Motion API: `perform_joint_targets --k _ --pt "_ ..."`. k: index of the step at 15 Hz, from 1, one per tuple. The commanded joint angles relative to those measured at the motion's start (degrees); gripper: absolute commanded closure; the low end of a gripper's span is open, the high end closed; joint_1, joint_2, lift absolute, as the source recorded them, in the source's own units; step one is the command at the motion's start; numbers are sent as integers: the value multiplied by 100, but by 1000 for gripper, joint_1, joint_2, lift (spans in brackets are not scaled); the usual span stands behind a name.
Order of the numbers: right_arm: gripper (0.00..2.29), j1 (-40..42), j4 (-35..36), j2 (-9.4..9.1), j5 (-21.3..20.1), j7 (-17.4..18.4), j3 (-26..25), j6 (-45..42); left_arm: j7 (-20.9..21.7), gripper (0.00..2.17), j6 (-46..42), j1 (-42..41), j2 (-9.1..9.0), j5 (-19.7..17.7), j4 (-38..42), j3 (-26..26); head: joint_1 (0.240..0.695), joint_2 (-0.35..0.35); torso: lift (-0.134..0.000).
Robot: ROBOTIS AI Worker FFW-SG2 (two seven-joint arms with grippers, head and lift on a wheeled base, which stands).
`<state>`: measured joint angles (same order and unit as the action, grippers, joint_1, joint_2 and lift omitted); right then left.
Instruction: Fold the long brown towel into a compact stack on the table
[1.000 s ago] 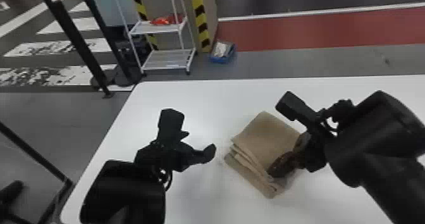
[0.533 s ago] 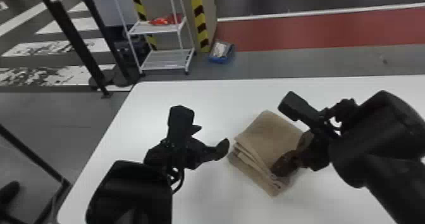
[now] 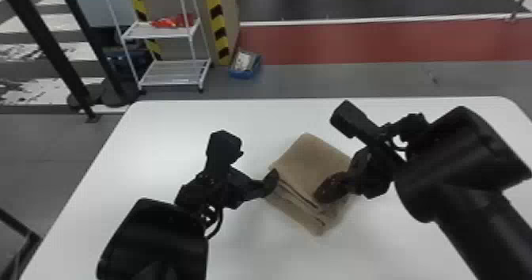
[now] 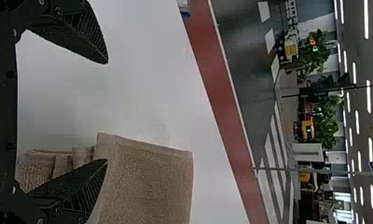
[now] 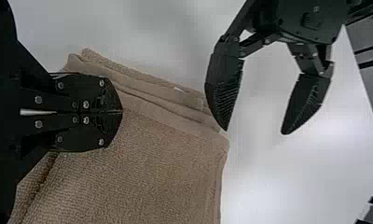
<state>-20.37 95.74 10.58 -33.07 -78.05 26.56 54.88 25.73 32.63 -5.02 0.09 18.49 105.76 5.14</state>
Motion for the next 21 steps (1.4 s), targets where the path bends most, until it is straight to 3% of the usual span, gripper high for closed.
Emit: perform_joint_targets --k 1,3,6,9,11,14,17,21 --pt "1895 138 367 15 679 -28 -749 116 3 144 -32 9 -24 -21 -12 -22 695 101 -124" --pt "1895 209 463 -3 1004 -28 -1311 292 20 144 -32 9 -24 -56 6 -92 695 92 -124" --pt "1895 261 279 -73 1488 -28 -1514 362 29 144 -67 -17 -24 -109 32 -136 695 71 -124" --pt "1895 147 -152 -433 1655 1169 -1558 63 47 144 -85 -140 -24 -109 147 -198 695 76 -124" --pt "1895 -29 -521 -530 1646 2013 -1531 -95 82 144 -155 -281 -24 -109 270 -286 695 82 -124" --pt "1895 -319 -1268 -653 1672 2593 -1566 -359 117 144 -155 -333 -24 -118 358 -382 695 80 -124" --pt "1895 -371 -1637 -724 1672 2689 -1505 -622 134 144 -155 -342 -24 -109 358 -400 695 80 -124" --pt "1892 -178 -1426 -715 1874 2496 -1496 -605 134 144 -155 -369 -24 -109 358 -435 695 96 -124"
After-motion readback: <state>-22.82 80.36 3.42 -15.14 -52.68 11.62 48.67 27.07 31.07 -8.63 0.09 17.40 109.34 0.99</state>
